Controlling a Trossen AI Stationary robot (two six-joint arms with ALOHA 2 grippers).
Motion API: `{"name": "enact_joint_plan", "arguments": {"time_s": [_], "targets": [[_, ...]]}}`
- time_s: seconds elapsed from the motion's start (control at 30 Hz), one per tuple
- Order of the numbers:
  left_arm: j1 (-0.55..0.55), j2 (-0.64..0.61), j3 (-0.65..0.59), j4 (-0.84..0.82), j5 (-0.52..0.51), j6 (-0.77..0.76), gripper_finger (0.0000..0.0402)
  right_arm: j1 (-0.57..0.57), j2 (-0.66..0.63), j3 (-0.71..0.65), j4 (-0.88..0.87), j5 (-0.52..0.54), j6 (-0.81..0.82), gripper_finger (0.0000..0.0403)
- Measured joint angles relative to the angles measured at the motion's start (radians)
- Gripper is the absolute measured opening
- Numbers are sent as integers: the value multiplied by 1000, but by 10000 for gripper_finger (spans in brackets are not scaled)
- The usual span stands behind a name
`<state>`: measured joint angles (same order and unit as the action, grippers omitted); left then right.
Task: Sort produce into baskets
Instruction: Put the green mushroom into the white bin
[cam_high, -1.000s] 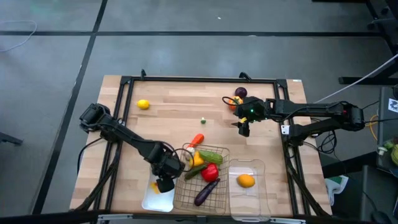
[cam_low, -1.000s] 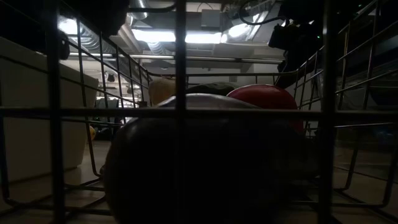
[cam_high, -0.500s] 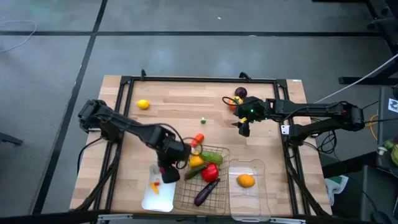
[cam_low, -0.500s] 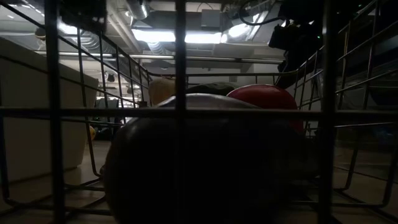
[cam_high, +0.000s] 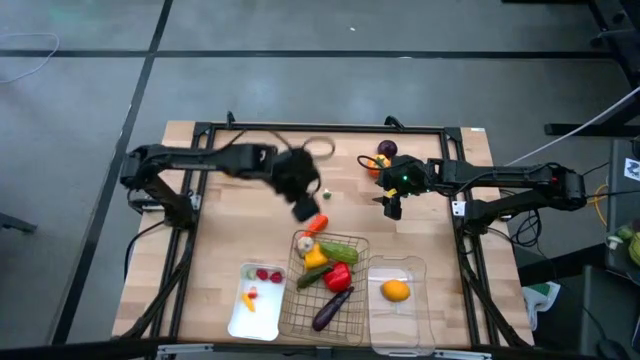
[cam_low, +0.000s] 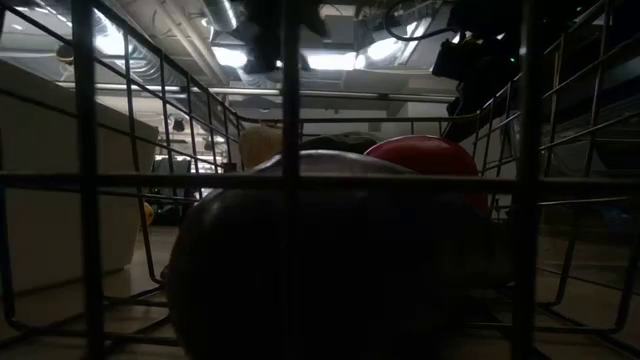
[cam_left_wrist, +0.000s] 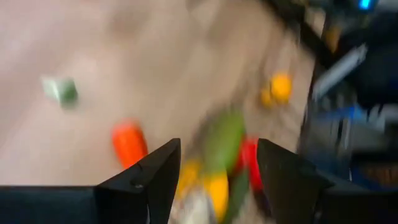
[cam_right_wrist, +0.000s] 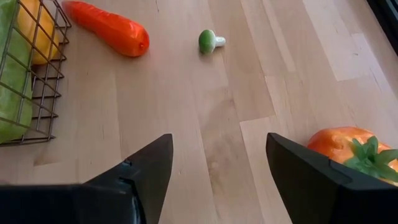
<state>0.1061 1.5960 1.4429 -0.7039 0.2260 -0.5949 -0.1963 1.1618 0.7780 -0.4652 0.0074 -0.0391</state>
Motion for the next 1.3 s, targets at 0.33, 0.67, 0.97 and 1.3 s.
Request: {"name": "enact_joint_plan", "arguments": {"time_s": [0.33, 0.67, 0.97, 1.3], "targets": [[213, 168, 0, 319, 0, 68, 208, 0, 0, 0, 1, 0, 0, 257], [261, 326, -1, 306, 33, -75, 208, 0, 0, 0, 1, 0, 0, 257], [261, 384, -2, 177, 47, -179, 208, 0, 0, 0, 0, 0, 0, 257], [241, 407, -2, 165, 35, -252, 208, 0, 0, 0, 2, 0, 0, 257]]}}
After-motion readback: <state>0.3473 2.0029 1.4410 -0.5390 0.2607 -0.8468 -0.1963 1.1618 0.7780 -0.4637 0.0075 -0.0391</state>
